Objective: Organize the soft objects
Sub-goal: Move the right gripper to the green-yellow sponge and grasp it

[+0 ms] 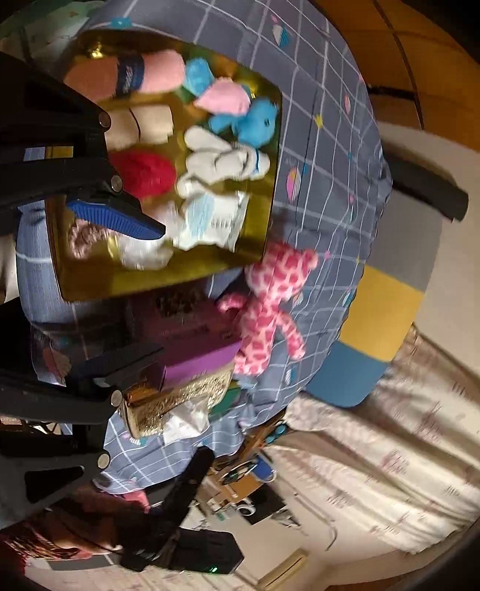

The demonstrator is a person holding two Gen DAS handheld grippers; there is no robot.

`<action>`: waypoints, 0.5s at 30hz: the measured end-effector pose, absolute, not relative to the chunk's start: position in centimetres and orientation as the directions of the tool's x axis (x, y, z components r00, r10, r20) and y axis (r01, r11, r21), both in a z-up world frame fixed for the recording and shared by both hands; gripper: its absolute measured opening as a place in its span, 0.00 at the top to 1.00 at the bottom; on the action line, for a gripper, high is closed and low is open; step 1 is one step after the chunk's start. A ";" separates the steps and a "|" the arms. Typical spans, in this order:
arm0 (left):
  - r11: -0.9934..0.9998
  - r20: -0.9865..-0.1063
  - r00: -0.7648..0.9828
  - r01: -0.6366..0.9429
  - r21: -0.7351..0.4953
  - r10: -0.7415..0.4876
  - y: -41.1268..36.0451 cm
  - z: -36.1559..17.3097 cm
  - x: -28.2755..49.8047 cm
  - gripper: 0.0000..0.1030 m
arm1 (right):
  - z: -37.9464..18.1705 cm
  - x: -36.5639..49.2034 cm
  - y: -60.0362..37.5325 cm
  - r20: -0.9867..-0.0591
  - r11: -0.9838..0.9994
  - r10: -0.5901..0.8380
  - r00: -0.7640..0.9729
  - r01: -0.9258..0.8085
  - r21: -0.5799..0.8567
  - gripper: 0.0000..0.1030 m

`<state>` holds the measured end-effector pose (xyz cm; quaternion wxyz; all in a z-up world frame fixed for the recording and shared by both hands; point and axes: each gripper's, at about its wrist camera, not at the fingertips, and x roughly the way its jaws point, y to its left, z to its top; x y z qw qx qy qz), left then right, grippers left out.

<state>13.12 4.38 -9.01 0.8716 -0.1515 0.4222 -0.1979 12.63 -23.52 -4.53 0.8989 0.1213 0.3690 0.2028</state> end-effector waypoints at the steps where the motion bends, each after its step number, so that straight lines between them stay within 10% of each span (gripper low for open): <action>1: 0.875 -0.677 0.561 0.225 -0.429 -0.476 3.9 -8.9 13.3 0.44 | -4.5 12.7 -25.0 -0.613 0.898 0.430 0.663 -0.242 0.368 0.55; 15: 0.844 -0.684 0.494 0.329 -0.424 -0.537 -4.9 -7.6 16.2 0.44 | -14.6 16.3 -41.9 -0.780 0.933 0.180 0.600 0.147 0.329 0.45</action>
